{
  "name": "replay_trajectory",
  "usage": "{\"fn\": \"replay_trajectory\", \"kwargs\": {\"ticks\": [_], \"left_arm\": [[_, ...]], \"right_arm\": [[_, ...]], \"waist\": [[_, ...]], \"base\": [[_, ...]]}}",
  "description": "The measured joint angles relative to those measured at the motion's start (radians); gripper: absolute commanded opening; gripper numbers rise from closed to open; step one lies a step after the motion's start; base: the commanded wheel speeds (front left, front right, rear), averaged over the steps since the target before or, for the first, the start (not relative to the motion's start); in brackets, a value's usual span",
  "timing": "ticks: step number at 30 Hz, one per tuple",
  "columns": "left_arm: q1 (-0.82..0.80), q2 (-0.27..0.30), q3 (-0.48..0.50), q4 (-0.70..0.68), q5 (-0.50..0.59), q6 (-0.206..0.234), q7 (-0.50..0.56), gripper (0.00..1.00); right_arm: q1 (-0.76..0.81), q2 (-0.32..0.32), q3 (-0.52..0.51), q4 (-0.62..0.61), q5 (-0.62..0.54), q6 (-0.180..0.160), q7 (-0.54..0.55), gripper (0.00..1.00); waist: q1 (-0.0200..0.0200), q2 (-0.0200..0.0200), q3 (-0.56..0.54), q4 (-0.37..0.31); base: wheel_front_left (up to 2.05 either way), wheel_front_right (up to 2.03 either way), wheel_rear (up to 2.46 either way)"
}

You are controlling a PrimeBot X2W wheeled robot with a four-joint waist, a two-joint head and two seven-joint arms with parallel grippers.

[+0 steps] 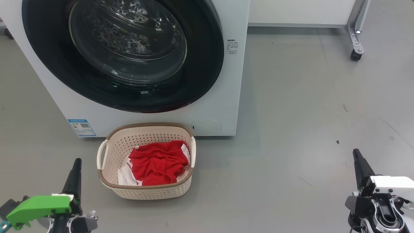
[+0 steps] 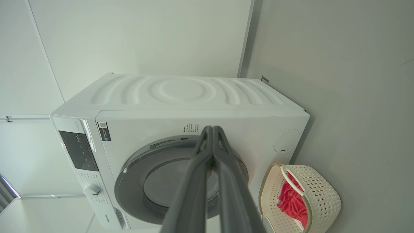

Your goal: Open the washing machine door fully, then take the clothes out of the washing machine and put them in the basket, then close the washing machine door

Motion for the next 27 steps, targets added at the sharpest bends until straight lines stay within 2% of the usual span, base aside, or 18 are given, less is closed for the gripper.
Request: {"fn": "replay_trajectory", "kwargs": {"ticks": [27], "left_arm": [[0.000, 0.000, 0.002, -0.001, 0.000, 0.000, 0.000, 0.00]], "right_arm": [[0.000, 0.002, -0.004, 0.000, 0.000, 0.005, 0.001, 0.00]], "waist": [[0.0000, 0.0000, 0.000, 0.000]], "base": [[0.00, 0.00, 0.00]]}}
